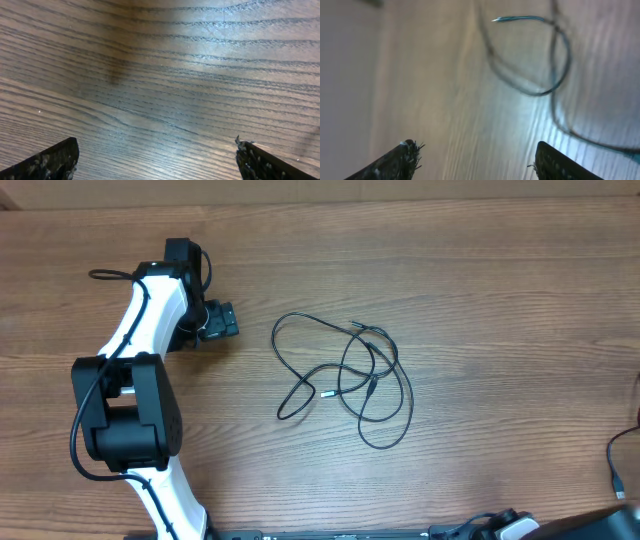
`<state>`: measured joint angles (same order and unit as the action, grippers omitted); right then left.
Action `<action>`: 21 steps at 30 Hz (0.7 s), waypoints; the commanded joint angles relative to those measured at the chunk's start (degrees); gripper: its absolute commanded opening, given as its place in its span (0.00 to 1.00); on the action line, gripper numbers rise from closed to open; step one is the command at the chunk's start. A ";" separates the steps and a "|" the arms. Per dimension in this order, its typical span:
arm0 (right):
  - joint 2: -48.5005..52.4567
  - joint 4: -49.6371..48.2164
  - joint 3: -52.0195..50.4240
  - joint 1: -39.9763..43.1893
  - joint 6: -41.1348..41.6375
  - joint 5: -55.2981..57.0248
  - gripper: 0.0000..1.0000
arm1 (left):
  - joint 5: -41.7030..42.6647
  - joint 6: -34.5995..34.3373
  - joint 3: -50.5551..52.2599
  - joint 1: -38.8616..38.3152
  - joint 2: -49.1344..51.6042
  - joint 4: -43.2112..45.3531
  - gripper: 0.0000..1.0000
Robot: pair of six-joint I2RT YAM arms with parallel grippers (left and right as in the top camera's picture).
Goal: Untangle cables
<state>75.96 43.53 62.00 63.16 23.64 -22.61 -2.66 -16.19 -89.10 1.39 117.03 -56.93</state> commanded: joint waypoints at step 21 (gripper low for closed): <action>-5.22 16.83 1.07 -38.69 -11.72 -15.43 1.00 | -0.52 -0.59 0.13 0.09 0.20 0.39 0.99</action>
<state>71.24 60.34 62.06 30.15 12.36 -37.30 -2.66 -16.19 -89.10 1.39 117.03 -56.71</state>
